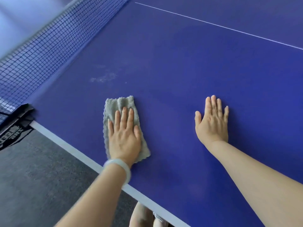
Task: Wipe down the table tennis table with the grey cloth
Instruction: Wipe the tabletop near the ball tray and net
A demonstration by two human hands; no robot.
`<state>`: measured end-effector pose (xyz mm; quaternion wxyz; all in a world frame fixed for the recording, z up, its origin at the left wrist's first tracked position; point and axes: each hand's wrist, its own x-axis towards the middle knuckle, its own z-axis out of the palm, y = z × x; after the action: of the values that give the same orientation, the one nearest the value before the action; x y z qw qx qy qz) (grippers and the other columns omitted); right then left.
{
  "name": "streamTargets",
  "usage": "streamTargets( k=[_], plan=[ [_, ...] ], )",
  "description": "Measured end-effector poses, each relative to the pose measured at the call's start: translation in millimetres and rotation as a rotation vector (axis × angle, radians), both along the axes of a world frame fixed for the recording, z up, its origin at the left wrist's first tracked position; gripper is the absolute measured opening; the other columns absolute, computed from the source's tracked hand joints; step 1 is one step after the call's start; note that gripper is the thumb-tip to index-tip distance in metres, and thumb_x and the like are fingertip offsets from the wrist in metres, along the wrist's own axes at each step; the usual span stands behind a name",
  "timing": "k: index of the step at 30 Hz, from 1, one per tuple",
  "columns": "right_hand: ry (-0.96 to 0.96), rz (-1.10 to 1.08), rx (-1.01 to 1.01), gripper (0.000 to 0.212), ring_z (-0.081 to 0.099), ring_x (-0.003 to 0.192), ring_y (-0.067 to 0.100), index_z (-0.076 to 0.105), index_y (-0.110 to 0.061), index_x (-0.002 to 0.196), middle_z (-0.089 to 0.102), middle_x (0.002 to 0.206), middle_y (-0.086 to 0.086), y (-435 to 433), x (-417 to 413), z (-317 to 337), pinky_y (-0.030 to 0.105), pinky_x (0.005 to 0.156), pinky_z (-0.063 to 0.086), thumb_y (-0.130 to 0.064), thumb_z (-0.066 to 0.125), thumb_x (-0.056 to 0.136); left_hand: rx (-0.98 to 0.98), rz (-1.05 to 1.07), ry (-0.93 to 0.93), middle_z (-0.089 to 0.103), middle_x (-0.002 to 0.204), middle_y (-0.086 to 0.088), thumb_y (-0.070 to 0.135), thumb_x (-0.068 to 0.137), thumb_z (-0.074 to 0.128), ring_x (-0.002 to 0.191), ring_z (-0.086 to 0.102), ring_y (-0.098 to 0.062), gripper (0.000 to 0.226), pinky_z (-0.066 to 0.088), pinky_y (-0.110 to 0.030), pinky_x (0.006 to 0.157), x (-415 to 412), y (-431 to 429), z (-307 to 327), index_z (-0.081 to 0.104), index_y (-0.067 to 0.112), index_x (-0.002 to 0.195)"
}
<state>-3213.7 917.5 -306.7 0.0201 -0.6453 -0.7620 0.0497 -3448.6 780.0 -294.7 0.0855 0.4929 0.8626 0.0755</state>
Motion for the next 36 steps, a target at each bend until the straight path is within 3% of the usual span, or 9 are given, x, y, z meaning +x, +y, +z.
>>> streamTargets(
  k=[2,5,10,14,18,23,25,30,36],
  plan=[
    [0.004,0.000,0.004,0.068,0.004,0.154,0.025,0.011,-0.007,0.158,0.009,0.166,0.010,-0.6,-0.5,0.2,0.049,0.124,0.001,-0.043,0.022,0.102,0.014,0.002,-0.017,-0.008,0.166,0.006,0.037,0.101,0.017,0.151,-0.017,-0.018,0.062,-0.008,-0.046,0.123,50.4,-9.4,0.2,-0.001,0.025,0.159],
    [0.015,0.009,0.004,0.068,0.005,0.154,0.026,0.012,-0.006,0.158,0.009,0.166,0.011,-0.6,0.7,0.3,0.050,0.124,0.001,-0.043,0.023,0.102,0.043,-0.317,-0.066,0.008,0.166,0.003,0.036,0.100,0.028,0.153,-0.006,-0.020,0.062,0.004,-0.049,0.122,106.1,-35.6,-0.4,0.014,0.023,0.159],
    [0.028,0.025,0.017,0.067,0.007,0.154,0.028,0.014,-0.005,0.157,0.012,0.165,0.013,-1.6,0.5,0.7,0.051,0.124,0.003,-0.040,0.027,0.102,0.016,-0.620,-0.031,0.009,0.166,0.010,0.039,0.101,0.034,0.153,0.001,-0.015,0.061,0.001,-0.042,0.124,44.2,-51.3,3.1,0.015,0.031,0.158],
    [0.018,0.016,0.034,0.067,0.008,0.154,0.027,0.014,-0.005,0.157,0.012,0.165,0.012,-1.3,0.5,-0.6,0.049,0.124,0.002,-0.042,0.025,0.102,-0.010,-0.403,0.026,0.009,0.165,0.011,0.042,0.099,0.029,0.153,0.001,-0.013,0.061,0.004,-0.043,0.124,-50.8,-47.8,1.1,0.016,0.033,0.158],
    [-0.013,0.019,0.012,0.067,0.005,0.154,0.025,0.012,-0.006,0.158,0.009,0.166,0.011,-0.7,-0.1,-0.1,0.048,0.124,0.001,-0.041,0.026,0.103,-0.024,-0.223,0.020,0.006,0.166,0.012,0.042,0.100,0.023,0.153,-0.005,-0.010,0.061,0.003,-0.042,0.124,-61.9,-45.1,-0.2,0.010,0.034,0.158],
    [0.065,-0.031,0.017,0.062,0.013,0.152,0.034,0.020,0.001,0.155,0.018,0.163,0.019,-14.1,-18.2,8.8,0.059,0.121,0.008,-0.021,0.043,0.102,-0.060,-0.236,-0.001,-0.004,0.165,0.012,0.044,0.099,0.016,0.151,-0.016,-0.009,0.062,-0.003,-0.042,0.124,-57.9,-44.2,5.4,0.003,0.033,0.158],
    [0.072,0.068,0.030,0.064,0.015,0.152,0.034,0.021,0.002,0.154,0.020,0.162,0.020,-35.6,-62.1,12.5,0.056,0.122,0.007,-0.015,0.049,0.099,-0.062,-0.237,-0.017,-0.008,0.165,0.013,0.044,0.100,0.016,0.150,-0.020,-0.009,0.062,-0.005,-0.042,0.124,-58.9,-44.4,5.4,0.000,0.033,0.158],
    [0.115,0.148,-0.053,0.061,0.002,0.154,0.023,0.009,-0.005,0.158,0.006,0.166,0.011,-70.1,-190.3,7.7,0.045,0.125,-0.003,-0.024,0.033,0.104,0.003,-0.279,-0.041,-0.004,0.166,0.009,0.043,0.101,0.019,0.151,-0.016,-0.013,0.061,-0.002,-0.045,0.124,-64.6,-46.7,0.7,0.004,0.030,0.159],
    [0.099,0.097,-0.008,0.059,0.012,0.153,0.023,0.019,-0.005,0.157,0.015,0.165,0.010,-70.4,-197.3,-1.7,0.047,0.125,0.007,-0.026,0.033,0.103,0.043,-0.519,-0.008,0.011,0.166,0.008,0.038,0.100,0.030,0.153,0.001,-0.014,0.061,0.008,-0.045,0.124,-153.2,-76.6,-4.1,0.014,0.029,0.159]
  ],
)
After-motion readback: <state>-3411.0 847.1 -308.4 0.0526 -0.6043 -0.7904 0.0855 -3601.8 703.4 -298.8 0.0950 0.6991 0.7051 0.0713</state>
